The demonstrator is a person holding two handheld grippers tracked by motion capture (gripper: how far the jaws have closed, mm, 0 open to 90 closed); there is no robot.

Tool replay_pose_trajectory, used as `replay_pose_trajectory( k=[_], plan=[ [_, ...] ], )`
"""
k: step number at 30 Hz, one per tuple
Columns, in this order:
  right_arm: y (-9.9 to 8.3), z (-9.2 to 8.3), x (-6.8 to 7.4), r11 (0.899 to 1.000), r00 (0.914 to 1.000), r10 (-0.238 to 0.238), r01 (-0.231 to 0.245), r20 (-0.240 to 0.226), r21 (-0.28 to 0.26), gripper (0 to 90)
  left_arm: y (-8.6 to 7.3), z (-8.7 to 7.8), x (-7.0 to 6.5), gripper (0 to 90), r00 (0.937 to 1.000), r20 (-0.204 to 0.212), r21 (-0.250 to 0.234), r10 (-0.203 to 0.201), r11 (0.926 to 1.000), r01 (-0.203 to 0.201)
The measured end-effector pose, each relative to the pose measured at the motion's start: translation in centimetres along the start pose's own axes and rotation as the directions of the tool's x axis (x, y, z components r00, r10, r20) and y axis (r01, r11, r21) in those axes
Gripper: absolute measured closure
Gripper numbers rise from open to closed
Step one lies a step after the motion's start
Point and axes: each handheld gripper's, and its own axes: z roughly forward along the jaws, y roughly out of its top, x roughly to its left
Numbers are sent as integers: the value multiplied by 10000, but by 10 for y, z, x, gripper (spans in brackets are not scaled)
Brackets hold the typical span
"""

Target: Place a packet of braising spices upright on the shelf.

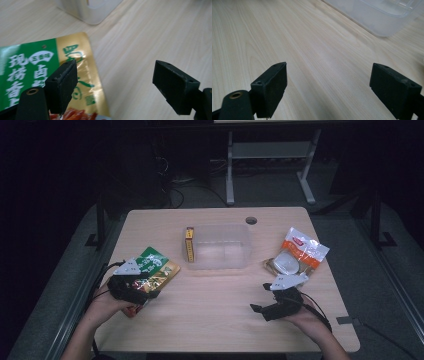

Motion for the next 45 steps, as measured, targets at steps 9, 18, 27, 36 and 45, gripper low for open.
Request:
replay_pose_trajectory(
  k=[9,18,27,36,45],
  plan=[
    [0,2,1,9999,9999,-48,50,-128,111,144,-14,-8,26,196,9945,-865,54,-592,9982,599],
    [0,3,0,9999,9998,-68,69,-166,101,144,-38,-10,52,194,9811,-1459,111,-1272,9914,1301],
    [0,3,0,9999,9998,-114,116,-173,112,144,-63,-5,72,186,9652,-1832,258,-1865,9806,1944],
    [0,3,0,9998,9997,-153,156,-194,152,144,-79,3,88,165,9526,-1951,377,-2335,9687,2452],
    [-1,4,1,9995,9996,-194,199,-219,253,144,-84,5,90,144,9477,-1858,252,-2597,9629,2688]
  ],
)
